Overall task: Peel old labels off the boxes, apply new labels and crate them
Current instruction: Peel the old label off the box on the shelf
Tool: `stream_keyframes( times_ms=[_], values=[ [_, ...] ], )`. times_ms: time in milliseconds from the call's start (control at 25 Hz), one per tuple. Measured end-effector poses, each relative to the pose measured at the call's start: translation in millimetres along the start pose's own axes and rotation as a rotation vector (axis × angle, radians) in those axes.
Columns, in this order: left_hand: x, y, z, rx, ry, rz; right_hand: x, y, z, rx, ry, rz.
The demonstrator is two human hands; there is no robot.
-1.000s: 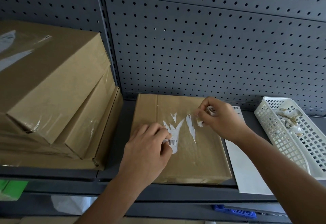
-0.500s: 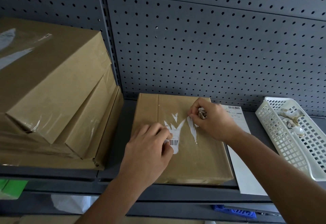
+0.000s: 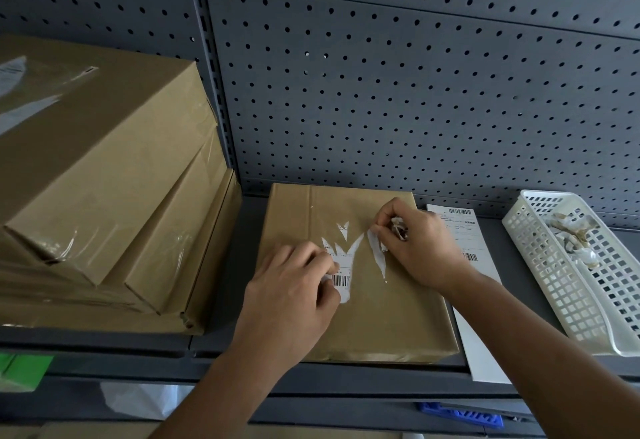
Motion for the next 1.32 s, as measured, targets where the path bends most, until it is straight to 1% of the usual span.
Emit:
stream_keyframes(
  times_ms=[240, 440, 520, 680, 840, 960, 1040, 1120, 1200, 1320],
  values=[
    [-0.2, -0.5, 0.4, 0.010, 0.003, -0.002, 0.2, -5.1, -1.6, -0.016, 0.026, -0.002],
    [0.1, 0.6, 0.9, 0.009, 0.009, -0.003, -1.5, 0.7, 3.9, 0.143, -0.080, -0.005],
    [0.0, -0.4, 1.3, 0.013, 0.009, -0.008, -2.1, -0.1, 3.4, 0.139, -0.092, 0.004],
    [-0.7, 0.0, 0.8, 0.011, 0.007, -0.007, -0.8, -3.2, 1.0, 0.120, -0.085, -0.047],
    [-0.7, 1.1, 2.0, 0.003, 0.003, -0.008, -2.7, 2.4, 3.8, 0.227, -0.119, -0.025],
    [-0.4, 0.7, 1.6, 0.010, 0.005, -0.009, -2.3, 0.6, 2.0, 0.197, -0.133, -0.012],
    [-0.6, -0.4, 0.3, 0.017, 0.011, -0.012, -1.0, -1.7, -0.2, 0.164, -0.139, -0.048],
    [-0.9, -0.7, 0.1, 0.015, 0.015, -0.011, -1.8, -1.0, 0.8, 0.197, -0.136, -0.066],
    [-0.3, -0.9, 0.9, 0.016, 0.013, -0.013, -3.8, 2.4, 2.3, 0.265, -0.132, -0.035],
    [0.2, -0.2, 1.2, 0.015, 0.007, -0.010, -3.6, 2.2, 0.0, 0.214, -0.133, -0.034]
  ],
)
Point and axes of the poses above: each hand's wrist, its own x-axis towards the middle knuckle, its own y-axis out of the back of the hand, z = x × y, the point moved 6 cm from there along x, towards the middle knuckle, and after that the axes turned 12 degrees about -z, right-handed, at the moved point
